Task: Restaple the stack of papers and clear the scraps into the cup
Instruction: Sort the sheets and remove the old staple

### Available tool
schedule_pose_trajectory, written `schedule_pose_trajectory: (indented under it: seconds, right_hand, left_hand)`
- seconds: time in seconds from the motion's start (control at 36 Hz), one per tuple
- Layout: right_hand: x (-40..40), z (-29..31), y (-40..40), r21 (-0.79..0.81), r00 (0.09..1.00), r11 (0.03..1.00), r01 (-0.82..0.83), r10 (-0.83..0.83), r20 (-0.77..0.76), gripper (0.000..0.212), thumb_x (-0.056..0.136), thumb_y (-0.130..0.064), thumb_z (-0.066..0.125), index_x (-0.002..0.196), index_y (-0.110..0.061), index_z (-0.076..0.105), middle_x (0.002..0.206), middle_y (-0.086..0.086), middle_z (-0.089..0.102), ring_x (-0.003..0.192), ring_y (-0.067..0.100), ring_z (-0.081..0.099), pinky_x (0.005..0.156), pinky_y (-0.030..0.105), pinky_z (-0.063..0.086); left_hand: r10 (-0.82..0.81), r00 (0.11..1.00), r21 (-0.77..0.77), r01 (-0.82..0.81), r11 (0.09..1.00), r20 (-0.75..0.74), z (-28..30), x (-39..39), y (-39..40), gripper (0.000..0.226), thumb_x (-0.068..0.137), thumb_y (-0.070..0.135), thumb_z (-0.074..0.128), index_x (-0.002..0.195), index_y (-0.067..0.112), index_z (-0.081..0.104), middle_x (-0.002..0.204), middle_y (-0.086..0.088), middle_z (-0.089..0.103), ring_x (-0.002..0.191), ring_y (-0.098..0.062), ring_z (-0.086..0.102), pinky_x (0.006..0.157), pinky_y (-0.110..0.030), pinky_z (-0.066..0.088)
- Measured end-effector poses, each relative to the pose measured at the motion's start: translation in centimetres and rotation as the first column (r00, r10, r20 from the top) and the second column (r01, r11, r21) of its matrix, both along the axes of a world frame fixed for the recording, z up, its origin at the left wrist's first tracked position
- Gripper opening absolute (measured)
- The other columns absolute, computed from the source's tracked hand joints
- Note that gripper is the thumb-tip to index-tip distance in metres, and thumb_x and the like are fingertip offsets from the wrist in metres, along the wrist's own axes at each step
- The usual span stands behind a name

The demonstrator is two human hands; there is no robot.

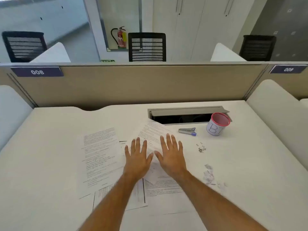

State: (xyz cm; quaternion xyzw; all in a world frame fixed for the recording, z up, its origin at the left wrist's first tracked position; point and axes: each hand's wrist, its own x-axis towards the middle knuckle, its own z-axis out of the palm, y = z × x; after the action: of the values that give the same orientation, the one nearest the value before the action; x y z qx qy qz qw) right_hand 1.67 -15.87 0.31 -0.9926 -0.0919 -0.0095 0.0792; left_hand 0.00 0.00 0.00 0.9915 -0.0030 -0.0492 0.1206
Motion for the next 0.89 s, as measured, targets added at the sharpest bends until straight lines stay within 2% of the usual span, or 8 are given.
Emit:
schedule_pose_trajectory:
  seconds: [0.08,0.17,0.28,0.39,0.44,0.69,0.81,0.89]
  right_hand:
    - [-0.6,-0.5,0.0,-0.057,0.979,0.998,-0.028,0.016,-0.202,0.091,0.088,-0.075,0.001,0.162,-0.021,0.001,0.168,0.017,-0.006,0.156,0.034,-0.008,0.122,0.054,-0.006]
    - [-1.0,-1.3,0.0,-0.070,0.957,0.997,-0.044,0.021,-0.291,0.103,0.078,-0.080,-0.003,0.161,-0.020,-0.004,0.166,0.019,-0.014,0.154,0.034,-0.015,0.121,0.055,-0.009]
    - [-0.8,-1.8,0.0,-0.112,0.921,0.992,-0.064,0.016,-0.389,0.116,0.064,-0.082,-0.013,0.161,-0.020,-0.004,0.166,0.022,-0.015,0.154,0.036,-0.016,0.121,0.058,-0.010]
    - [-0.4,-2.0,0.3,-0.158,0.918,0.985,-0.064,-0.004,-0.396,0.091,0.093,-0.076,0.015,0.161,-0.018,-0.005,0.165,0.023,-0.015,0.154,0.036,-0.015,0.121,0.060,-0.008]
    - [-0.3,-2.0,0.6,-0.157,0.914,0.985,-0.070,0.000,-0.406,0.087,0.097,-0.072,0.020,0.161,-0.018,-0.006,0.165,0.024,-0.016,0.154,0.036,-0.015,0.122,0.061,-0.007]
    - [-0.3,-2.0,0.7,-0.160,0.904,0.984,-0.075,0.000,-0.427,0.087,0.098,-0.070,0.019,0.160,-0.016,-0.009,0.164,0.025,-0.019,0.153,0.038,-0.015,0.123,0.060,-0.003]
    - [-0.3,-2.2,0.7,-0.140,0.905,0.988,-0.070,0.004,-0.424,0.088,0.098,-0.069,0.022,0.161,-0.015,-0.007,0.164,0.026,-0.017,0.154,0.038,-0.015,0.123,0.060,-0.002]
    - [-0.3,-2.4,0.7,-0.136,0.905,0.988,-0.067,0.003,-0.426,0.088,0.098,-0.069,0.023,0.161,-0.015,-0.007,0.164,0.026,-0.017,0.154,0.038,-0.015,0.123,0.059,-0.002]
  left_hand:
    - [0.026,0.997,0.019,-0.025,1.000,-0.068,-0.5,0.2,0.6,0.072,0.103,0.061,0.017,0.163,0.024,0.003,0.171,-0.008,-0.008,0.157,-0.029,-0.013,0.122,-0.052,-0.012]
    - [0.066,0.992,0.014,-0.065,0.998,-0.105,-1.0,0.7,1.3,0.071,0.104,0.058,0.020,0.163,0.019,0.008,0.171,-0.012,-0.001,0.157,-0.032,-0.006,0.125,-0.052,-0.003]
    - [0.090,0.984,0.000,-0.091,0.996,-0.157,-1.2,2.3,2.4,0.070,0.105,0.055,0.027,0.161,0.015,0.017,0.169,-0.018,0.007,0.156,-0.037,0.003,0.126,-0.053,0.006]
    - [0.151,0.979,-0.016,-0.155,0.988,-0.135,-1.1,4.1,3.5,0.064,0.103,0.053,0.037,0.151,0.011,0.033,0.155,-0.021,0.032,0.143,-0.037,0.029,0.118,-0.052,0.027]
    - [0.175,0.976,-0.023,-0.180,0.983,-0.127,-0.8,4.7,3.9,0.060,0.102,0.052,0.040,0.145,0.010,0.037,0.148,-0.020,0.038,0.135,-0.035,0.037,0.111,-0.050,0.034]
    - [0.194,0.963,0.031,-0.192,0.981,-0.189,0.2,6.9,4.4,0.064,0.096,0.055,0.052,0.142,0.015,0.034,0.137,-0.020,0.048,0.125,-0.038,0.047,0.105,-0.053,0.038]
    - [0.232,0.935,-0.099,-0.266,0.959,-0.269,1.1,7.6,4.7,0.071,0.091,0.052,0.065,0.144,0.016,0.033,0.138,-0.017,0.049,0.127,-0.037,0.051,0.109,-0.054,0.034]
    - [0.242,0.919,-0.215,-0.317,0.924,-0.312,1.3,8.1,5.1,0.075,0.086,0.046,0.074,0.142,0.018,0.033,0.133,-0.011,0.058,0.124,-0.033,0.055,0.110,-0.052,0.031]
